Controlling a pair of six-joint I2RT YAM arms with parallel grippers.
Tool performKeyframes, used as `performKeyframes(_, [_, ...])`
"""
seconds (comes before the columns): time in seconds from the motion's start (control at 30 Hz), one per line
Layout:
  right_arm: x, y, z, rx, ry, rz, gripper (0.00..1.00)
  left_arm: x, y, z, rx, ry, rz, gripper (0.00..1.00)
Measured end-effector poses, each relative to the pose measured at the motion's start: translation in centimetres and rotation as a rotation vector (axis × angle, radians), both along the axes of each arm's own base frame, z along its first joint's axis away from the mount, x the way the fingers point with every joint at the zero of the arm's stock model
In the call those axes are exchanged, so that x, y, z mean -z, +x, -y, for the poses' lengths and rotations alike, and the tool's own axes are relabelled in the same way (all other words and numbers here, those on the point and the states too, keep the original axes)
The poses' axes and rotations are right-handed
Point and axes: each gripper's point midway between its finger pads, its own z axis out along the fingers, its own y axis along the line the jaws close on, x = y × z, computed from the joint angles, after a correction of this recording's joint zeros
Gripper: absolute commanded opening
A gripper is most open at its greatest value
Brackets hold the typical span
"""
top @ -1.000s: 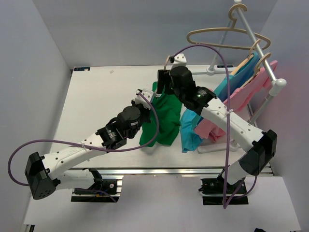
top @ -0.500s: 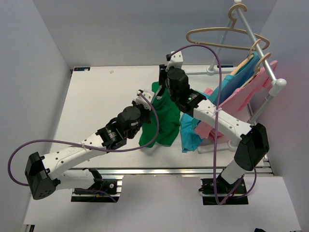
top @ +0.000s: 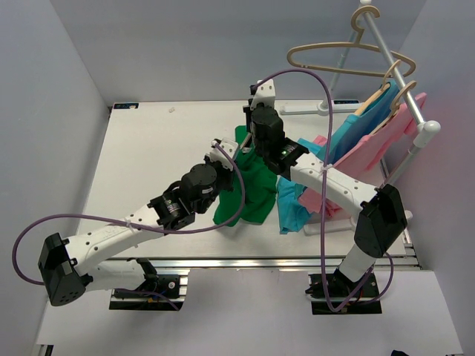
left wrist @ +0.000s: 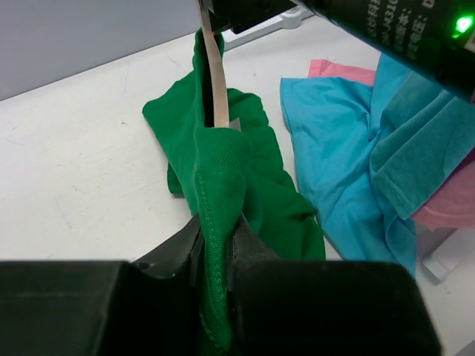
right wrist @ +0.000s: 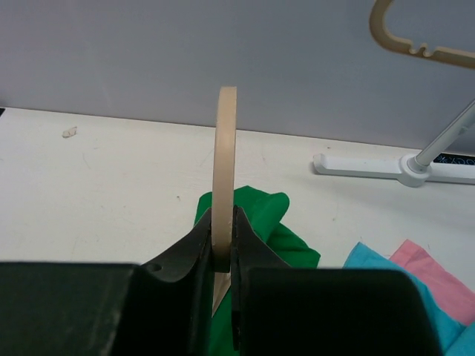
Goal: Place the t-shirt on the hanger
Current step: Place the T-shirt on the hanger, then place the hanger at the clothesline.
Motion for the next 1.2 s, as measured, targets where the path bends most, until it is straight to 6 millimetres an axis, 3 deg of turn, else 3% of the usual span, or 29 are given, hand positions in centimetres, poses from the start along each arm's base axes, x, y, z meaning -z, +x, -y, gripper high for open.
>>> performKeyframes(0.07, [-0.1,0.0,0.0,-0.003,-0.012,0.005,0.0,0.1,0.1,0.0,-0.009,0.0,-0.008,0.29])
performKeyframes(0.1, [-0.1,0.0,0.0,-0.002,-0.019,0.008,0.0,0.1,0.1,0.0,-0.014,0.004,-0.015,0.58])
performKeyframes(0.2, [-0.3,-0.2,0.5,0.027,-0.062,0.018,0.0,-0.3,0.6,0.3,-0.039,0.014,-0.029,0.98])
performKeyframes(0.4, [-1.4,-1.0,1.8,0.125,-0.139,0.034,0.0,-2.0,0.9,1.4,-0.025,-0.002,-0.051,0.98])
performKeyframes(0.53, [-4.4,-1.5,2.4,0.181,-0.134,0.06,0.0,-3.8,0.2,1.8,0.019,-0.043,-0.046,0.98])
performKeyframes(0.8, [-11.5,-2.9,4.1,0.288,-0.085,0.128,0.0,-10.5,-3.9,0.0,0.168,-0.186,0.024,0.98])
performKeyframes(0.9, [-13.3,-3.2,4.5,0.327,-0.087,0.147,0.0,-13.3,-5.4,-0.8,0.219,-0.235,0.061,0.98])
performKeyframes(1.03, [-13.6,-3.1,4.3,0.366,-0.116,0.144,0.0,-15.4,-6.0,-1.0,0.256,-0.229,0.104,0.98])
performKeyframes(1.13, [-12.6,-2.7,3.7,0.376,-0.157,0.124,0.0,-16.7,-5.2,0.4,0.271,-0.187,0.106,0.98])
performKeyframes(1.2, [-12.2,-2.3,3.5,0.378,-0.178,0.112,0.0,-15.6,-4.7,1.8,0.298,-0.124,0.075,0.98])
